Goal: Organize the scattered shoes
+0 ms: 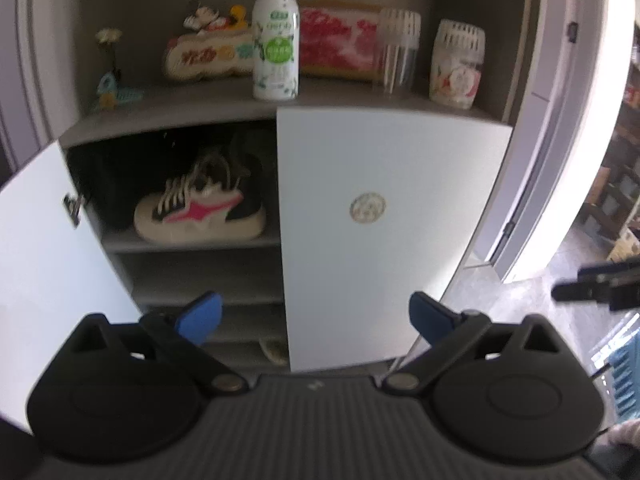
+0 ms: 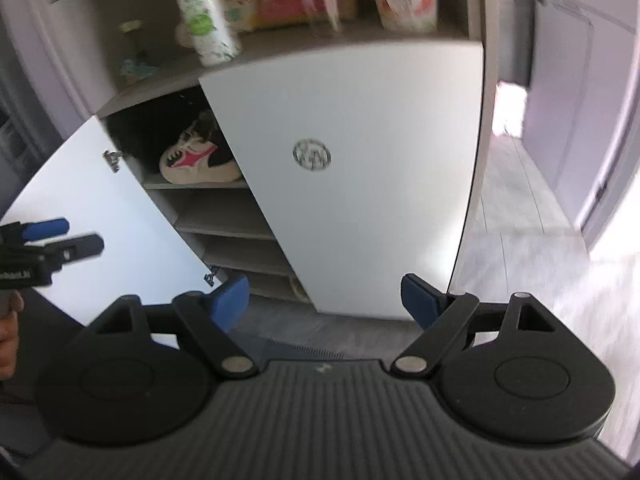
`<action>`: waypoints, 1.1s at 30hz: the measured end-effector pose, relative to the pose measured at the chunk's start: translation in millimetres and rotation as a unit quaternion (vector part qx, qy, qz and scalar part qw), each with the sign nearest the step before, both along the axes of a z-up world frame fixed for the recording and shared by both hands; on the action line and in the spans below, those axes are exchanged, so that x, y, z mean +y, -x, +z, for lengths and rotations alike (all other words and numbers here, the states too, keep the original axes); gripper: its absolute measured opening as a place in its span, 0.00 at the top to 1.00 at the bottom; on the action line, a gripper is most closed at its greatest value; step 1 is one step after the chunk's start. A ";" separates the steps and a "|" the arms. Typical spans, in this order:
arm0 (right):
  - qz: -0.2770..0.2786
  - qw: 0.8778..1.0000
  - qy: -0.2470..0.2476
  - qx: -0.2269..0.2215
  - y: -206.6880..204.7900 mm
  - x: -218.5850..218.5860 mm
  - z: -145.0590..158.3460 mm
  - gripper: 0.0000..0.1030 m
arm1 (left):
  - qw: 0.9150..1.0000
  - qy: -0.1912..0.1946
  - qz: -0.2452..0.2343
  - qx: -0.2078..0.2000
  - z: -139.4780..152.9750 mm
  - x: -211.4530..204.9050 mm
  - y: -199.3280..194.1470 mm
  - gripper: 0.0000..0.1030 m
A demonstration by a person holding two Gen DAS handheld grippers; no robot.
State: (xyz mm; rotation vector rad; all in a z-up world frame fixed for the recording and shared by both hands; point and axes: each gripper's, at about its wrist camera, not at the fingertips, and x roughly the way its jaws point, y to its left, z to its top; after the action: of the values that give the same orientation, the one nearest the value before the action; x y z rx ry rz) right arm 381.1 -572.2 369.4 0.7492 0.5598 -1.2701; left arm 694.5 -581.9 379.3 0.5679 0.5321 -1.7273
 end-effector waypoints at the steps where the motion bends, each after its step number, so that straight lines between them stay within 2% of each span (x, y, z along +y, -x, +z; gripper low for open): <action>1: -0.008 1.000 0.000 -0.005 -2.8 -1.2 -1.4 0.17 | 1.000 0.011 -0.020 0.006 -1.4 -8.1 -4.0 0.02; 4: -0.031 0.999 0.001 -0.020 -11.3 -4.8 -5.6 0.17 | 0.996 0.049 -0.050 0.048 0.0 -22.1 -15.3 0.02; 8: -0.044 0.997 -0.001 -0.064 -32.6 -33.3 -26.0 0.17 | 0.993 0.092 -0.065 0.020 1.2 -51.2 -20.2 0.02; 10: -0.051 0.996 -0.015 -0.076 -39.6 -47.5 -32.2 0.17 | 0.994 0.091 -0.067 0.000 1.3 -67.2 -19.7 0.01; 12: -0.060 0.993 -0.011 -0.098 -41.6 -57.6 -32.3 0.17 | 0.994 0.086 -0.060 0.004 -0.7 -82.7 -22.5 0.01; 13: -0.055 0.993 -0.005 -0.106 -41.6 -60.0 -31.5 0.17 | 0.995 0.075 -0.072 0.004 -4.7 -97.4 -23.2 0.01; 17: -0.101 0.990 0.007 -0.096 -28.9 -61.9 -33.8 0.17 | 0.992 0.059 -0.107 -0.013 -16.7 -143.1 -15.9 0.01; 21: -0.186 0.978 -0.002 -0.097 -7.9 -47.0 -31.2 0.17 | 0.991 0.048 -0.126 -0.003 -24.3 -186.1 -13.6 0.02; 24: -0.226 0.971 -0.001 -0.073 -2.5 -31.2 -24.4 0.17 | 0.988 0.047 -0.147 -0.005 -31.6 -211.3 -12.1 0.04; 26: -0.256 0.965 0.004 -0.063 -2.2 -20.8 -18.9 0.17 | 0.982 0.051 -0.180 -0.002 -38.0 -226.5 -11.2 0.05; 30: -0.338 0.940 0.013 -0.047 -11.3 5.2 -4.9 0.17 | 0.972 0.048 -0.229 -0.006 -51.7 -248.5 -7.4 0.06; 33: -0.366 0.930 0.012 -0.034 -24.9 18.4 3.0 0.17 | 0.964 0.052 -0.259 -0.006 -59.7 -256.6 -6.7 0.09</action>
State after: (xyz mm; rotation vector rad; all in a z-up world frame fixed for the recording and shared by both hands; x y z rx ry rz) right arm 406.0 -553.9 372.5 1.0256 0.1980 -1.9232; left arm 701.2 -838.5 319.7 0.6818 0.2933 -2.2303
